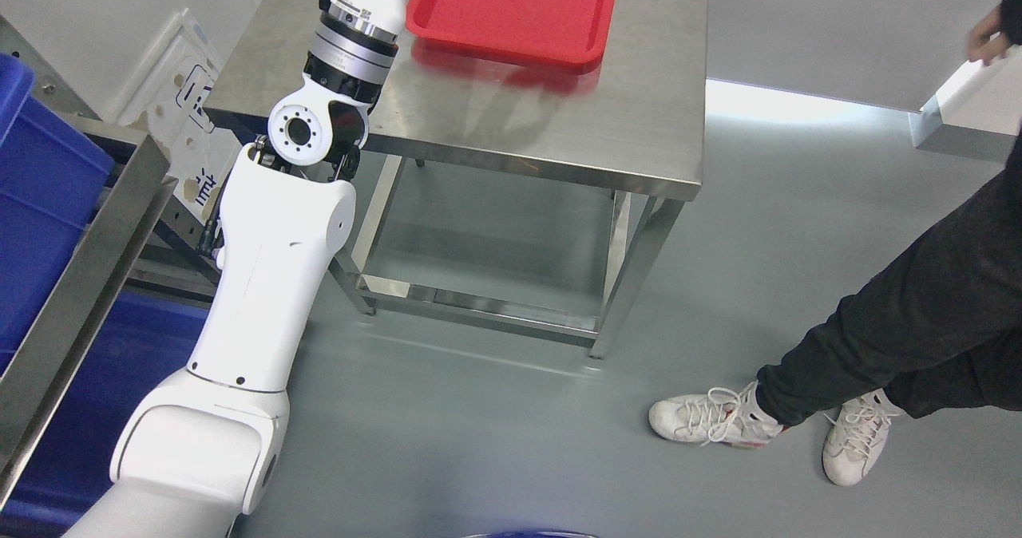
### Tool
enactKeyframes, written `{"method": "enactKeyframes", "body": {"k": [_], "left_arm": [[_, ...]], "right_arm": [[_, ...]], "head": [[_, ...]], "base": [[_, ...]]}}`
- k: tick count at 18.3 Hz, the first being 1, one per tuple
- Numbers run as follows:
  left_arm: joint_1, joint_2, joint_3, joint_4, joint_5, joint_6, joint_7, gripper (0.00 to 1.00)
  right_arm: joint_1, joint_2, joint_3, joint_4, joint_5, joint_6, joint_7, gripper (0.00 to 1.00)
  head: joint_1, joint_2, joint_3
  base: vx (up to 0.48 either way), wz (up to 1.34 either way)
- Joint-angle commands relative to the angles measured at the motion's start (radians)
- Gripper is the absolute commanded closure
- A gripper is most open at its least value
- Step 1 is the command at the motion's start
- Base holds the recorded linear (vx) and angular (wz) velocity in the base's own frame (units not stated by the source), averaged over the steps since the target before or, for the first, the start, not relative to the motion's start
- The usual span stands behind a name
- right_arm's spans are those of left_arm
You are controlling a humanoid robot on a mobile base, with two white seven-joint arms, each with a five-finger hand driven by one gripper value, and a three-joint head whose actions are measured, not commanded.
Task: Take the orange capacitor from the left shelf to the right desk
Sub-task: 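Extend the left hand over the red tray with the bottle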
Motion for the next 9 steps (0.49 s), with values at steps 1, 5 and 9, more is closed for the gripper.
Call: {"method": "enactKeyframes", "body": {"k": [1, 5, 9], "left_arm": [[-0.123, 0.017, -0.084, 0.213, 0.010, 0.119, 0.003, 0.91], [-0.298, 0.017, -0.084, 0.359, 0.011, 0.279, 0.000, 0.91], [-0.354, 0.017, -0.168, 0.461, 0.014, 0.429, -0.066, 0.90]], "right_arm": [[0.020, -0.017, -0.012, -0.017, 0.005, -0.001, 0.000, 0.00], [0.020, -0.017, -0.012, -0.017, 0.005, -0.001, 0.000, 0.00], [0.020, -0.017, -0.012, -0.017, 0.005, -0.001, 0.000, 0.00]], "head": [[0.0000, 0.000, 0.000], [0.0000, 0.000, 0.000], [0.0000, 0.000, 0.000]], "base": [[0.169, 0.04], [0.138, 0.03], [0.088, 0.01]]}}
